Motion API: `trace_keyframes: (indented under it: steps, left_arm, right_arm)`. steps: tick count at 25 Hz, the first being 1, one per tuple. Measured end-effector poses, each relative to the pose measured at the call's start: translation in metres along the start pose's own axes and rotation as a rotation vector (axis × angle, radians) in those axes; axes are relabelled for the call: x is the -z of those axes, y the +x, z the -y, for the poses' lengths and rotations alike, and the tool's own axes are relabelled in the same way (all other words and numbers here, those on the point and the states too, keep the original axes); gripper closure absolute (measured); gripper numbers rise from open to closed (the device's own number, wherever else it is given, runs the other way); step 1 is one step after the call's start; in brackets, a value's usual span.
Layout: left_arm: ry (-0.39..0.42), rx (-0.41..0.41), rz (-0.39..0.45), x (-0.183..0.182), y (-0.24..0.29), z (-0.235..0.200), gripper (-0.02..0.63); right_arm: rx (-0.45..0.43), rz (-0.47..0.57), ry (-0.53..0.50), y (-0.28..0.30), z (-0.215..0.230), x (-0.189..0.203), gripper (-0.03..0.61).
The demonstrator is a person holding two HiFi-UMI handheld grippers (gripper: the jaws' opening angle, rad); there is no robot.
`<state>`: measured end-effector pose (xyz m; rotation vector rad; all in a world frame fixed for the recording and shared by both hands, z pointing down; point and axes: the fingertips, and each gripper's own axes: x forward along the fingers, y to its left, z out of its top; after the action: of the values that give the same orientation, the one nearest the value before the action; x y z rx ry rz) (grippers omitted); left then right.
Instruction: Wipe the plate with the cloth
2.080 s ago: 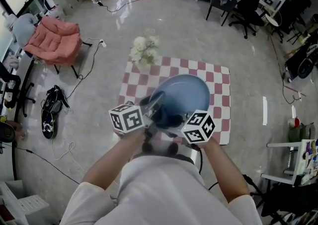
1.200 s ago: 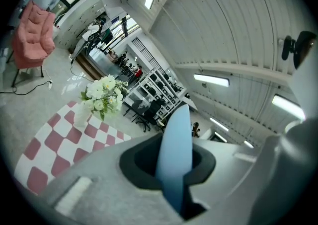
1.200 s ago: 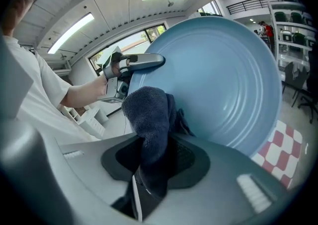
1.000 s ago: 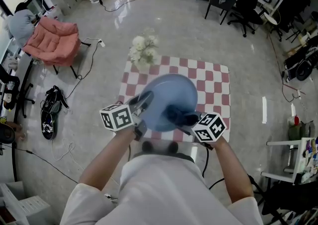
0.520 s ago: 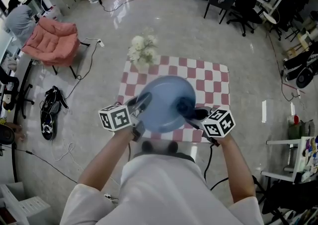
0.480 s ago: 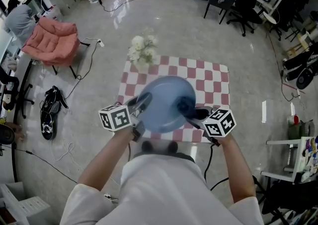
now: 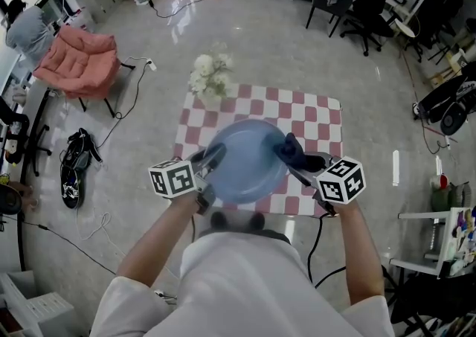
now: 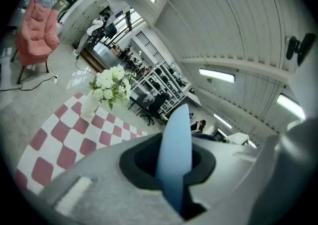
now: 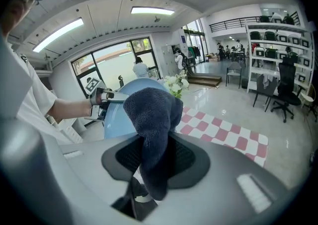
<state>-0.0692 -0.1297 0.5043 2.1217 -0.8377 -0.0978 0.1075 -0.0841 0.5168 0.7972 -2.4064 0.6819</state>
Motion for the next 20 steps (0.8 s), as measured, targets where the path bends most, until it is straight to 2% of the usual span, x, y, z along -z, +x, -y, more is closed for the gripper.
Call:
trace_keyframes:
  steps: [6,11,16,20]
  left_arm:
    - [-0.017,-0.04,-0.004,0.01,0.011,-0.003,0.577]
    - [-0.055,-0.065,0.006,0.019,0.023,-0.003,0.577]
    - [-0.07,-0.035,-0.003,0.033,0.045,0.023,0.577]
    - [-0.063,-0.052,0.021,0.043,0.061,0.036,0.577]
  right_arm:
    - [0.069,0.099,0.004,-0.027,0.024,-0.019,0.456]
    - [0.131,0.191,0.077,-0.044,0.053,-0.03,0.456]
    - [0.125,0.21,0.141,-0.037,0.07,-0.028,0.456]
    - [0.113,0.213,0.151,-0.025,0.074,-0.027,0.456]
